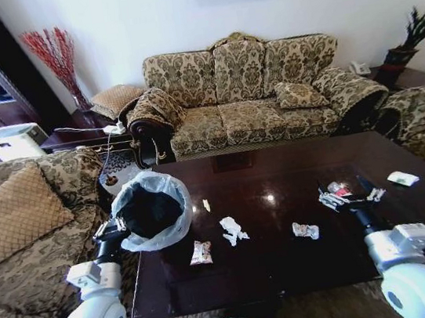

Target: Move to the front of the table and place the trash on the table into the trash bin.

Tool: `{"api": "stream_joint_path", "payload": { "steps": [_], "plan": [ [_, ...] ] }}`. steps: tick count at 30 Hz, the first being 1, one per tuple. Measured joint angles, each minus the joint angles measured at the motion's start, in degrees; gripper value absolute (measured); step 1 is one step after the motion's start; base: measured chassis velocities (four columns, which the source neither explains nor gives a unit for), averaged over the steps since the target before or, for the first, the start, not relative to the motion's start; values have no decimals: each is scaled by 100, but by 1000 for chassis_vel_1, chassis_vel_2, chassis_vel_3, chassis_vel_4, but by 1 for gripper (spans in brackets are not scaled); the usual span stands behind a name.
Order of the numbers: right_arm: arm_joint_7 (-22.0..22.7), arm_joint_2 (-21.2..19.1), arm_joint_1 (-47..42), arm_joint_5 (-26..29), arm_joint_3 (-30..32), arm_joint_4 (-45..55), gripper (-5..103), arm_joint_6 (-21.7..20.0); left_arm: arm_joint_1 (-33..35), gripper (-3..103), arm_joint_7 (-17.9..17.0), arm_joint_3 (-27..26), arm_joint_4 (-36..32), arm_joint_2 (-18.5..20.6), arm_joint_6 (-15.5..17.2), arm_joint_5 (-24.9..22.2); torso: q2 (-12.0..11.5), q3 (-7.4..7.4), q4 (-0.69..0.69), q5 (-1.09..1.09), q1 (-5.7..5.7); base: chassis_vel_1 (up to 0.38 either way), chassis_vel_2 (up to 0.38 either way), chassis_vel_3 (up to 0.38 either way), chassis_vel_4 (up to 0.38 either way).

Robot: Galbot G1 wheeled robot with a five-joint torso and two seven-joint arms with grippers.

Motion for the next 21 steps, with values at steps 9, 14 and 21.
{"api": "stream_joint_path", "payload": {
  "steps": [9, 14, 21],
  "plan": [
    [0, 0, 0, 0, 0, 0, 100, 0, 0, 3, 0, 0, 0, 0, 1, 0, 0, 0, 0, -1, -1, 0, 0, 0, 0],
    [0, 0, 0, 0, 0, 0, 100, 0, 0, 3, 1, 0, 0, 0, 1, 0, 0, 0, 0, 0, -1, 0, 0, 0, 0],
    [0, 0, 0, 0, 0, 0, 100, 0, 0, 3, 2, 0, 0, 0, 1, 0, 0, 0, 0, 0, -1, 0, 0, 0, 0]
  ]
}}
